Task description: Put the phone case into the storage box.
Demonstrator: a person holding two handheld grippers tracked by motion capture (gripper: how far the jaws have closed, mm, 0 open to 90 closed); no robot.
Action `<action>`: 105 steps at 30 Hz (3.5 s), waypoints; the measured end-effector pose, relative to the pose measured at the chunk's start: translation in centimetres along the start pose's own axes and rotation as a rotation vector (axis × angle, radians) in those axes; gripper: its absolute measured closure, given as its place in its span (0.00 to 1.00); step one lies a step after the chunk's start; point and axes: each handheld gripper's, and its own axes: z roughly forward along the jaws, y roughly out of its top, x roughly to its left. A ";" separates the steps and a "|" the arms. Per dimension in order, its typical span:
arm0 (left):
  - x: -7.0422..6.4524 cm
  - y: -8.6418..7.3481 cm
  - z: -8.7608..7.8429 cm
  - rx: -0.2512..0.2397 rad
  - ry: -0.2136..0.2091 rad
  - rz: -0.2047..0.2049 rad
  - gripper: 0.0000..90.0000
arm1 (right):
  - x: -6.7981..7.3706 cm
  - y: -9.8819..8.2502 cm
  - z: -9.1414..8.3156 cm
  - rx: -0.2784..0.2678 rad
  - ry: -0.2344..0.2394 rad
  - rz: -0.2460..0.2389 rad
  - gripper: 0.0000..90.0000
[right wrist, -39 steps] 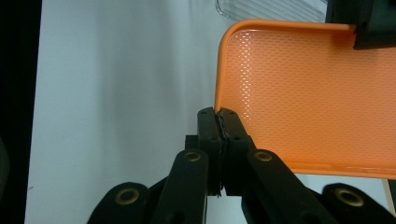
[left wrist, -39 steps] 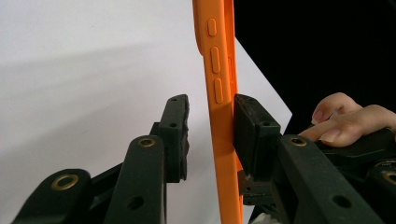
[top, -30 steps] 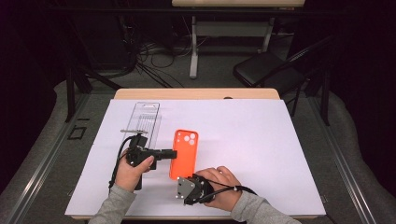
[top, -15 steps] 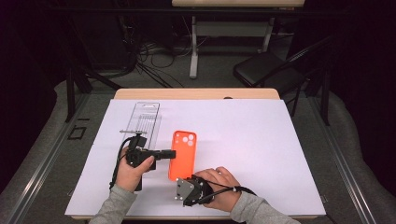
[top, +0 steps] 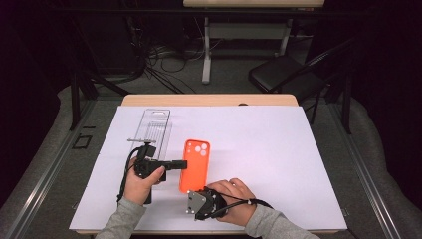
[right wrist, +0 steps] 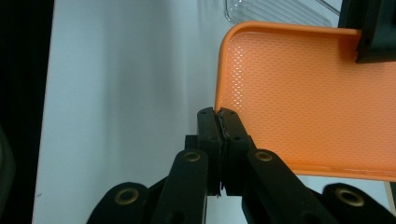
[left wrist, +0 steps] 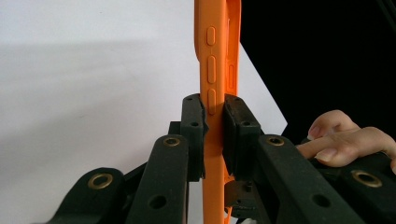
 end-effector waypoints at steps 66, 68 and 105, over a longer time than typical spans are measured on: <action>0.3 0.0 -0.4 -0.013 -0.008 -0.037 0.89 | -0.6 -0.2 -0.5 -0.047 -0.023 0.034 0.76; 0.4 0.0 -0.4 -0.018 -0.006 -0.034 0.89 | -0.7 -0.2 -0.6 -0.054 -0.032 0.049 0.72; -0.1 -0.3 -1.4 -0.126 0.006 0.033 0.89 | -5.5 -4.3 -4.0 -0.321 -0.176 0.484 0.47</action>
